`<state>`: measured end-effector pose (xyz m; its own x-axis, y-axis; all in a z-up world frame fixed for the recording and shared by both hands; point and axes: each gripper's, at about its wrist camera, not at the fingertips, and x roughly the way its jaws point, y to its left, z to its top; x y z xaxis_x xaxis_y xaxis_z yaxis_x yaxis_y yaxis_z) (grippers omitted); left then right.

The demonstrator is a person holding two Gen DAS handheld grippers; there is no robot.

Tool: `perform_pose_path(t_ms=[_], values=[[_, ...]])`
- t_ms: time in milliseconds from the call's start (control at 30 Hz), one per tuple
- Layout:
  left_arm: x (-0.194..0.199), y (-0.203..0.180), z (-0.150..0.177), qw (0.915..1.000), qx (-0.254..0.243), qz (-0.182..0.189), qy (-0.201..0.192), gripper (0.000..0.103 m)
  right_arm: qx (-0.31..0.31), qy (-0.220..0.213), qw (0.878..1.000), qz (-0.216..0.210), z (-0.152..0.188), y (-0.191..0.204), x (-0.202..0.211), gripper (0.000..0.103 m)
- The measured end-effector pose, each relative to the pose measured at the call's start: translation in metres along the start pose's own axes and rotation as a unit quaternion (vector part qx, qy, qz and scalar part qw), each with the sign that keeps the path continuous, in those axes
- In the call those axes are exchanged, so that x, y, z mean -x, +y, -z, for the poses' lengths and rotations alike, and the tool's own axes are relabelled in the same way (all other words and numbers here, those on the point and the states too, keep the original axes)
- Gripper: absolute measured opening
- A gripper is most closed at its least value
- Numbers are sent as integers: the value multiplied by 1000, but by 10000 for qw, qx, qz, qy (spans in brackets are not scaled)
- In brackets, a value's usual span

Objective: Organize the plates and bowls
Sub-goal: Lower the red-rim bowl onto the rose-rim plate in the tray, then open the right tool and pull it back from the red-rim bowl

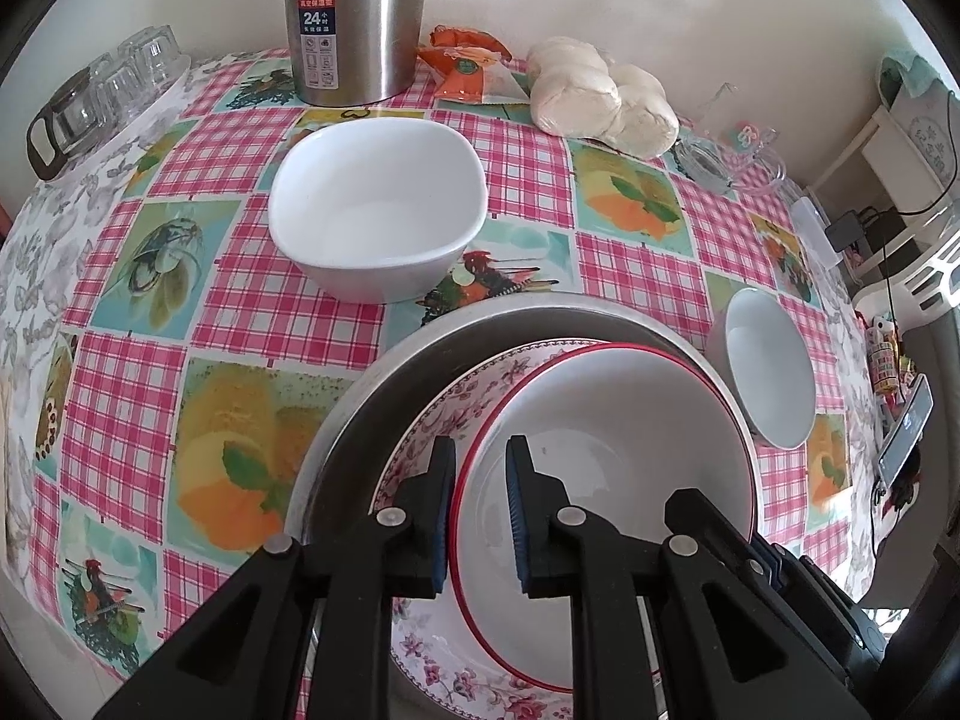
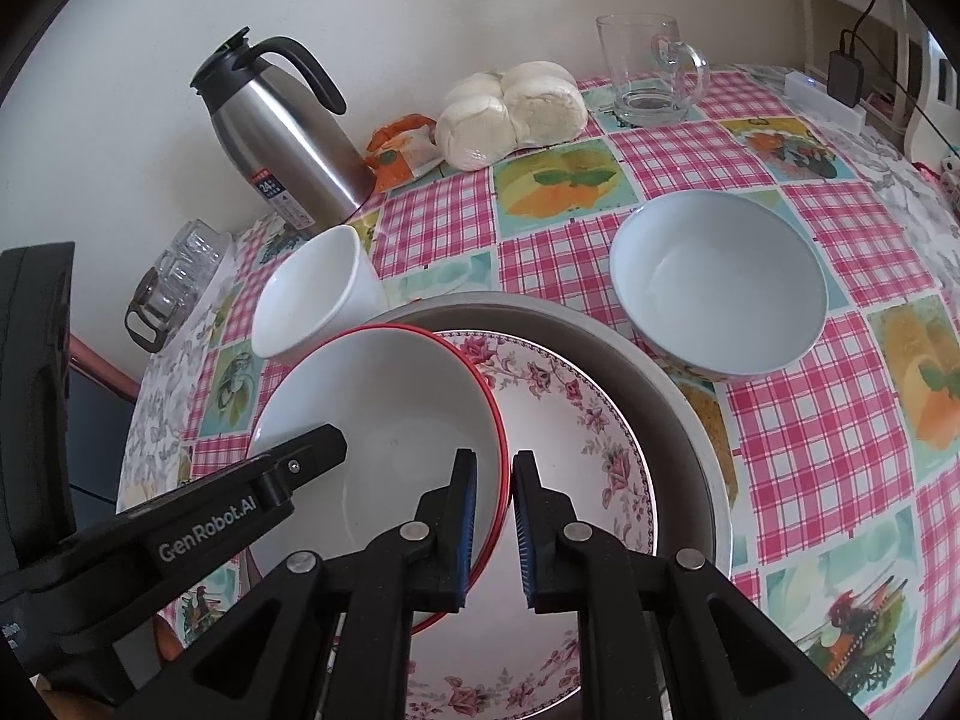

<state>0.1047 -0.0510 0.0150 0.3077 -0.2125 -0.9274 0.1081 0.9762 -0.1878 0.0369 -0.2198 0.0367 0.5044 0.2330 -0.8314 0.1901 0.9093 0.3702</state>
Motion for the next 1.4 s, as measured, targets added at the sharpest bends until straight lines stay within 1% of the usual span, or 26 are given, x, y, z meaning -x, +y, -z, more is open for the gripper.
perform_pose_path(t_ms=[367,400,567,633,700,733,933,1000,1100,1300,1367,1400], values=[[-1,-1,1,10000,46,47,4,16,-139,29,9999,-64,-1,-4,0,15],[-1,-1,1,10000,41,34,0,19,-163,31,9998,-69,-1,-4,0,15],[0,-2,1,10000,33,28,-4,21,-187,47,9998,-68,-1,-4,0,15],[1,-2,1,10000,48,24,-15,23,-208,40,9998,-27,-2,-5,0,16],[6,-2,0,10000,51,-3,-73,32,-248,23,9997,6,-3,-7,1,20],[8,-2,0,9999,57,0,-106,33,-269,3,9996,17,-3,-9,2,22],[20,-2,-2,9996,51,-6,-266,43,-331,-283,9990,20,-8,-11,15,23],[23,-2,-3,9995,64,-15,-313,49,-336,-368,9988,9,-9,-11,19,23],[27,0,-4,9993,103,-13,-354,52,-351,-502,9981,8,-11,-12,24,23],[29,7,-4,9990,267,-81,-348,54,-490,-696,9963,118,-13,-20,31,37],[29,9,-4,9987,317,-152,-355,54,-564,-723,9956,202,-14,-25,32,47],[29,10,-4,9987,335,-172,-357,55,-603,-736,9951,273,-15,-28,33,49]])
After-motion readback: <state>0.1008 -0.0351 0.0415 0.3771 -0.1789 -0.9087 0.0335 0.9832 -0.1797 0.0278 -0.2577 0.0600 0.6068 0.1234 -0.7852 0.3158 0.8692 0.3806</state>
